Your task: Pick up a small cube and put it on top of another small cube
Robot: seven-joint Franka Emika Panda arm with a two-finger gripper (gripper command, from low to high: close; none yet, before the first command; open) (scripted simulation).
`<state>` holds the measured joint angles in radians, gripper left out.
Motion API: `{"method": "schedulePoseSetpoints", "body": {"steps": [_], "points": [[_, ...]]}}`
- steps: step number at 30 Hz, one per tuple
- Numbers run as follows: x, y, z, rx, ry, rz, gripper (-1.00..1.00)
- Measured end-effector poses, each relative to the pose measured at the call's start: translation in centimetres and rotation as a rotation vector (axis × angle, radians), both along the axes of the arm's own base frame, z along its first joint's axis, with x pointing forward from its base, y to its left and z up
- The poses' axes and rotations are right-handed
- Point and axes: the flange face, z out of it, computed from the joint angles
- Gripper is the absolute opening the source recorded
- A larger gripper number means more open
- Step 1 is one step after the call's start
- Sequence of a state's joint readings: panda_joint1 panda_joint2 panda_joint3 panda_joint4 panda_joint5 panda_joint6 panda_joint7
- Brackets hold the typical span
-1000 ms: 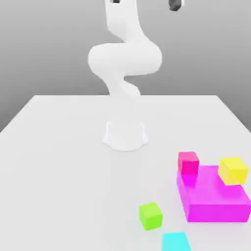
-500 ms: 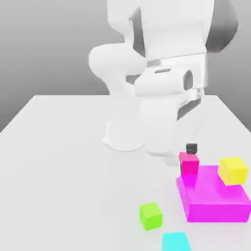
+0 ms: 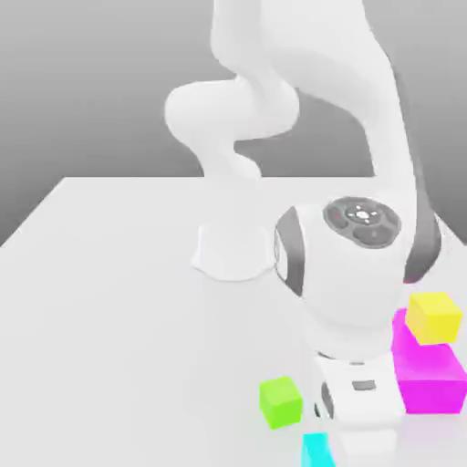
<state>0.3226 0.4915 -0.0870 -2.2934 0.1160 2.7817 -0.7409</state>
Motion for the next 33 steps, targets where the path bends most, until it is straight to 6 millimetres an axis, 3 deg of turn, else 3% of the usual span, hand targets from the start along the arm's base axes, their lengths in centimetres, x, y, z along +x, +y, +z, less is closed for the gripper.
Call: {"method": "schedulePoseSetpoints", "body": {"steps": [6, 8, 12, 21, 29, 33], "points": [[-0.1, 0.0, -0.4, 0.000, 0.003, 0.000, -1.00], [0.0, 0.0, 1.0, -0.001, 0.002, 0.001, -1.00], [-0.2, -0.2, 5.9, -0.005, 0.000, 0.025, -1.00], [-4.5, -3.0, 10.2, -0.050, -0.016, 0.468, -1.00], [-9.4, -4.8, 11.0, -0.011, 0.000, 0.881, -1.00], [-9.8, -4.5, 9.4, 0.001, -0.003, 0.942, -1.00]]}}
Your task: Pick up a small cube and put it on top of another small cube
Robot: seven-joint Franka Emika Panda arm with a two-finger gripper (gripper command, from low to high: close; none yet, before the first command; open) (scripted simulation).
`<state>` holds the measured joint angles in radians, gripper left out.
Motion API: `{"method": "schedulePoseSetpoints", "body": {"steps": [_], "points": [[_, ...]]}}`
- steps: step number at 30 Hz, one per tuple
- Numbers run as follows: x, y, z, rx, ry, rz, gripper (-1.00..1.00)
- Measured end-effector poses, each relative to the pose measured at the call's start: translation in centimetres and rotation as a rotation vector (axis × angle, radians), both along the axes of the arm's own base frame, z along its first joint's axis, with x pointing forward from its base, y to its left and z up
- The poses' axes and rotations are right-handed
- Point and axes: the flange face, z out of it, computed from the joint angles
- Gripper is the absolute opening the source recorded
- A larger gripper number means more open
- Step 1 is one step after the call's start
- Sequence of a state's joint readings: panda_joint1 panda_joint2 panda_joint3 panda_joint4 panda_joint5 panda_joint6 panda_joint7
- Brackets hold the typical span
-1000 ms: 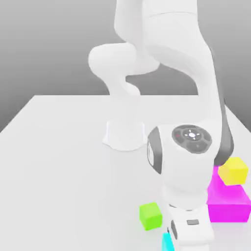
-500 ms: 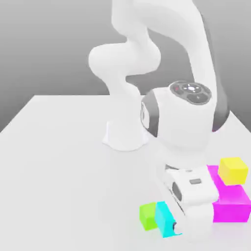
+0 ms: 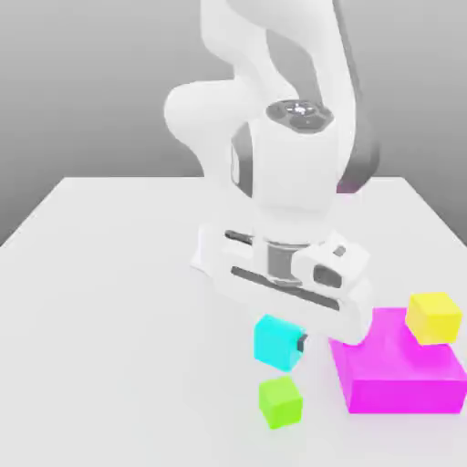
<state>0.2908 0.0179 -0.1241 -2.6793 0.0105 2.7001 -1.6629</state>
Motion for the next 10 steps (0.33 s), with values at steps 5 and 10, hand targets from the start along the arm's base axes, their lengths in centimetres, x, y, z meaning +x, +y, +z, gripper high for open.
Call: {"method": "schedulePoseSetpoints", "body": {"steps": [5, 10], "points": [[0.0, -0.1, -3.2, 0.001, 0.000, 0.002, -1.00], [-0.2, -0.2, -5.1, -0.002, 0.003, -0.001, 1.00]]}}
